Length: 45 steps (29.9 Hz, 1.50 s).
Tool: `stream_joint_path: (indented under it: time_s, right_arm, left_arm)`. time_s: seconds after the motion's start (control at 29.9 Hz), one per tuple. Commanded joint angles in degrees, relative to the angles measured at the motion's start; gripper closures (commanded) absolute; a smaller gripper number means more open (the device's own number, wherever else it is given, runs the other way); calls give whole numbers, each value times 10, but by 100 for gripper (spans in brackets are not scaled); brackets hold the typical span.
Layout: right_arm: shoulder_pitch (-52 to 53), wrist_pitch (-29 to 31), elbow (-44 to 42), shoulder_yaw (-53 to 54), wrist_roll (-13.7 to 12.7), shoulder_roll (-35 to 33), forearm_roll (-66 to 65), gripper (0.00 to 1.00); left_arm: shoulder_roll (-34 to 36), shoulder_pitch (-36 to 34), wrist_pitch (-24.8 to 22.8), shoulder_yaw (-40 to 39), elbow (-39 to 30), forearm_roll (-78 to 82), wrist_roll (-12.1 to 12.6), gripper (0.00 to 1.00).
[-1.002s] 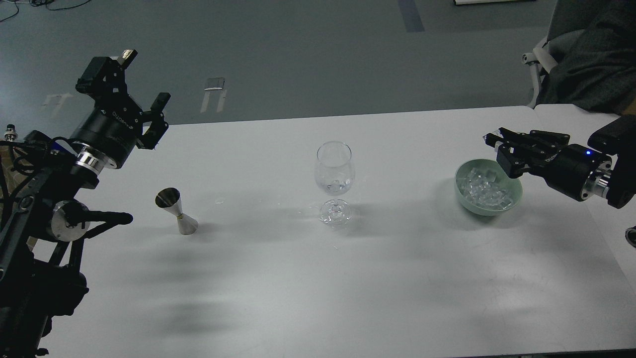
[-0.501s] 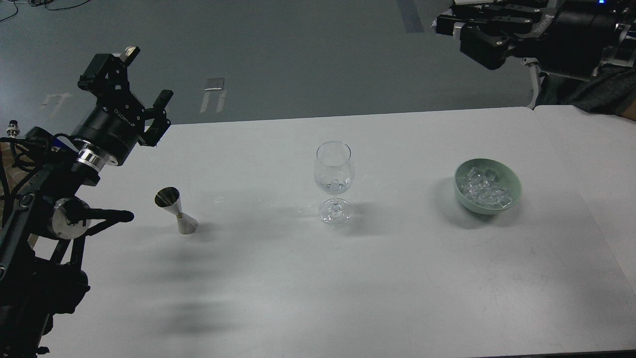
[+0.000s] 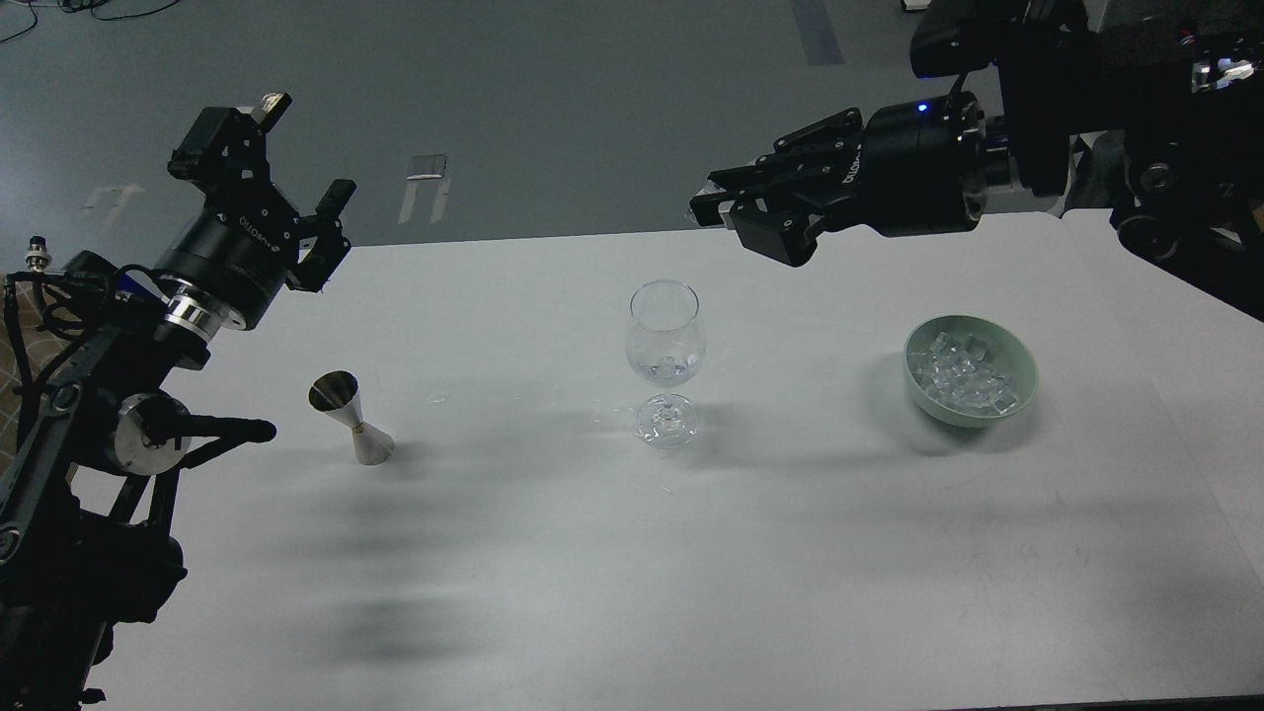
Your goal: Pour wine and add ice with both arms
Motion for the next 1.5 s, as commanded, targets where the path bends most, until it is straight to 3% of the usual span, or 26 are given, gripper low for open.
stream_joint_path:
  time_s: [0.0,0.63,1.0,1.14,1.24,1.3,1.47]
  right_arm:
    - [0,0,-16,-17,0,14,-1,100]
    - [6,0,-126,-64,0,119,-21,100]
    - [16,0,-146,-90,0,135,-21,100]
    - [18,0,-147,-90,0,138,-21,86]
    - [18,0,-150,-91,-1,146,-21,82]
    - [18,0,-156,-91,-1,152,-21,71]
    - [19,0,-156,-90,-1,154,-21,60]
  left_arm:
    - [-2,1,0,0,-1,0,0,2]
    - [-3,4,1,0,-7,0,1,2]
    - [-1,3,0,-1,-7,0,0,2]
    - [-1,3,0,-1,-7,0,0,2]
    - [-1,2,0,-1,-7,0,1,2]
    - [0,2,0,-1,-7,0,0,2]
    - [0,2,0,-1,-7,-1,0,2]
